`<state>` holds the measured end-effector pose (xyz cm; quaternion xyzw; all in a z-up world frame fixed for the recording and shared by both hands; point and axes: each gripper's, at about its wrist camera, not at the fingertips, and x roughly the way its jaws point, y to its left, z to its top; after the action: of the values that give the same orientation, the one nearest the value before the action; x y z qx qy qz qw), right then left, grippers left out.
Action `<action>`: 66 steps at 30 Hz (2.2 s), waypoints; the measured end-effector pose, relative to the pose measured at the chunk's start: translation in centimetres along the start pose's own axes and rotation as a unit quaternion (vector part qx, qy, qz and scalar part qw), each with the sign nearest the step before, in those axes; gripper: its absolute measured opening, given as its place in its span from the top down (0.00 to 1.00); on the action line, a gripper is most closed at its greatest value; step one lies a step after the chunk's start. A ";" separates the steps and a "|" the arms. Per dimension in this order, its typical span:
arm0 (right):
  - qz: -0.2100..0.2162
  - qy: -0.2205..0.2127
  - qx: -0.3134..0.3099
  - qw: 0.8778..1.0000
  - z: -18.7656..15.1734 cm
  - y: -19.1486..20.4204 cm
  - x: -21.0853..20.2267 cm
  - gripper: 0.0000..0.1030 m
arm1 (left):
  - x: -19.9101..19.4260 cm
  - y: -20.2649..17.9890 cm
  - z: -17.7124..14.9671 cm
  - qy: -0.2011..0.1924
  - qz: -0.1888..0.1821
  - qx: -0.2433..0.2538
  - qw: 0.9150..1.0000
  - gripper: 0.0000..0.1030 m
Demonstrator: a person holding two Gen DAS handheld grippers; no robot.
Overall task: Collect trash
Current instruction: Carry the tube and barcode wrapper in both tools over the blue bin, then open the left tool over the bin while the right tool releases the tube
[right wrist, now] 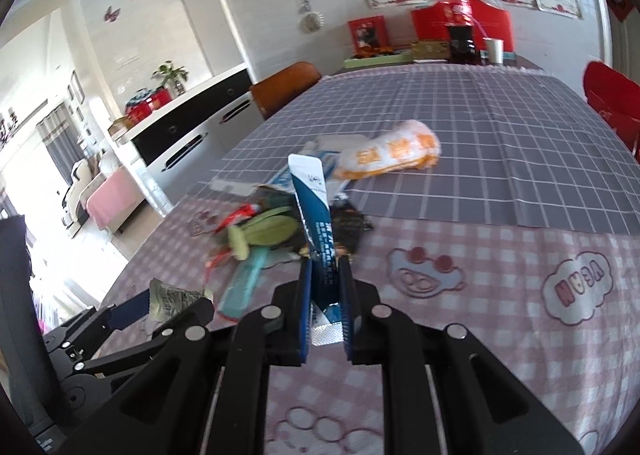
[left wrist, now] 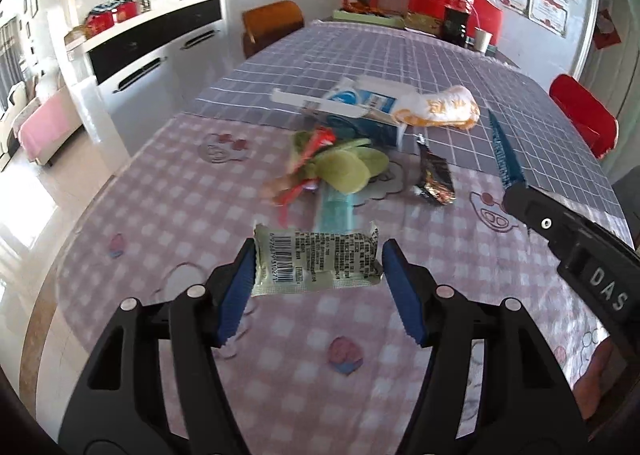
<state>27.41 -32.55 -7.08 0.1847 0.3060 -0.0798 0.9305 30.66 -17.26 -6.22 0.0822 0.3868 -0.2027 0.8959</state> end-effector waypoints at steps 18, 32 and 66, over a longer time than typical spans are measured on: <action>0.093 0.027 -0.105 0.990 -2.8 14.4 1.3 0.87 | -6.4 13.0 -4.9 -0.021 0.088 -0.105 0.990 0.40; 0.180 0.075 -0.194 0.961 -7.6 27.1 2.9 0.87 | -9.8 24.2 -10.9 0.000 0.167 -0.203 0.965 0.40; 0.231 0.218 -0.303 0.898 -18.8 43.7 11.3 0.43 | -8.9 40.4 -22.4 0.091 0.256 -0.372 0.888 0.20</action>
<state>37.69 14.58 -15.00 -0.0283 0.4594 0.2766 0.8436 27.63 28.69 -15.54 -0.1429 0.4793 0.2009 0.8423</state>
